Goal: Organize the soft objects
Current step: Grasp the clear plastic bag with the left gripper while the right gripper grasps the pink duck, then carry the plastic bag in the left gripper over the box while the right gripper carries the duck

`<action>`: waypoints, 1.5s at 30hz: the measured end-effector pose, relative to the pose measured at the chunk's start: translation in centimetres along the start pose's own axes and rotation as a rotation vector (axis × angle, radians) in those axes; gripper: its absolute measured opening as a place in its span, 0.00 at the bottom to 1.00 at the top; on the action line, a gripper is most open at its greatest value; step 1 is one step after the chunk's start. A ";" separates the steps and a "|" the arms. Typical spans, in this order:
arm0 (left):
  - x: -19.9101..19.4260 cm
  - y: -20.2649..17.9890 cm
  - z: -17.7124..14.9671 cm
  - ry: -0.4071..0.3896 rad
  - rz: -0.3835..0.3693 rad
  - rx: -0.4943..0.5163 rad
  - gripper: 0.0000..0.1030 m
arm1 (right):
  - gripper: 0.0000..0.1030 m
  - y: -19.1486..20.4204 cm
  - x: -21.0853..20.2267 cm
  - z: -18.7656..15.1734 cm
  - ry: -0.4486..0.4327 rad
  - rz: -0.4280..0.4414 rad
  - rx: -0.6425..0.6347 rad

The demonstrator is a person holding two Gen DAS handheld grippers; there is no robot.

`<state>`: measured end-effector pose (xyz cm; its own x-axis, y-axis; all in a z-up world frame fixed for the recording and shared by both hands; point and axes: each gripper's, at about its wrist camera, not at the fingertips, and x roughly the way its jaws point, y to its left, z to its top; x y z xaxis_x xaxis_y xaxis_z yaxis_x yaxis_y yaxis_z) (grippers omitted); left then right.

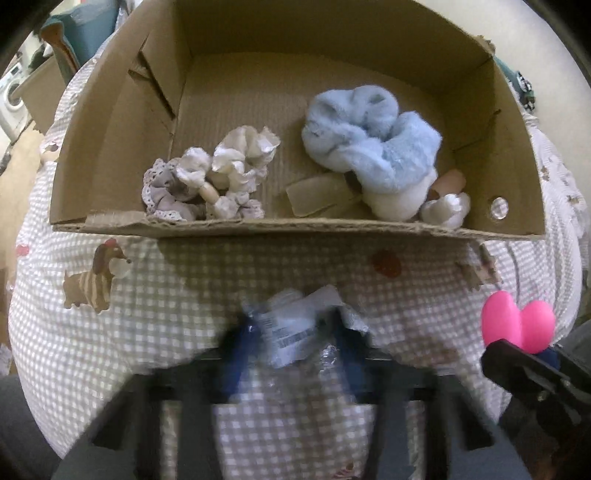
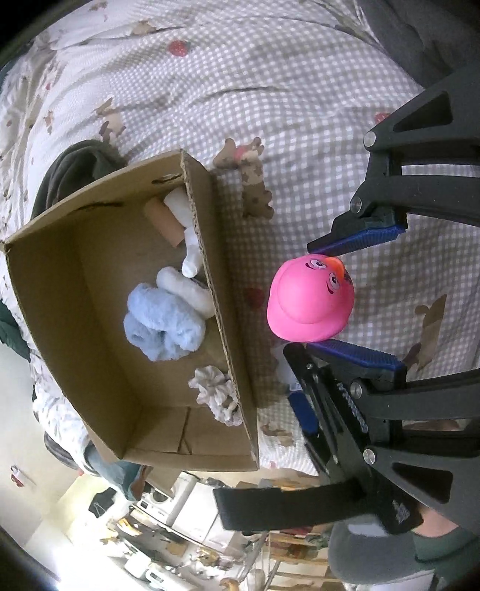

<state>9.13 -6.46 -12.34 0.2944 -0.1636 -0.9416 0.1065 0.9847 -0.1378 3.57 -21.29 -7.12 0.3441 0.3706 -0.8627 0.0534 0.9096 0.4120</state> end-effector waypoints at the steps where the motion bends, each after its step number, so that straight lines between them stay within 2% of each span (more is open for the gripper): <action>1: 0.1 0.1 0.0 0.003 -0.011 -0.008 0.24 | 0.47 -0.1 0.1 0.0 0.002 0.001 0.005; 6: -0.2 0.6 0.0 0.019 -0.040 -0.032 0.21 | 0.47 -0.2 0.6 0.2 0.015 -0.001 0.022; 20: -3.0 2.4 -2.3 -0.002 0.017 -0.043 0.20 | 0.47 1.1 1.9 -0.2 0.018 -0.056 -0.040; 29: -7.0 4.3 -3.6 -0.047 0.024 -0.060 0.20 | 0.47 2.3 1.9 -0.8 0.002 -0.079 -0.097; 32: -6.7 3.2 -3.7 -0.062 0.038 -0.055 0.20 | 0.47 2.9 1.8 -1.0 -0.011 -0.093 -0.130; 37: -8.4 3.4 -3.9 -0.114 0.043 -0.079 0.20 | 0.47 3.6 1.3 -1.1 -0.041 -0.103 -0.162; 42: -11.7 3.6 -3.6 -0.208 0.022 -0.121 0.20 | 0.47 3.9 -0.7 -0.8 -0.111 -0.084 -0.174; 45: -13.6 3.1 -2.7 -0.269 0.020 -0.107 0.20 | 0.47 4.0 -2.3 0.0 -0.162 -0.054 -0.162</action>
<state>2.86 -0.98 -0.79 0.5387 -0.1399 -0.8308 0.0016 0.9863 -0.1651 2.99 -18.47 -3.52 0.4914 0.2973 -0.8186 -0.0711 0.9505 0.3026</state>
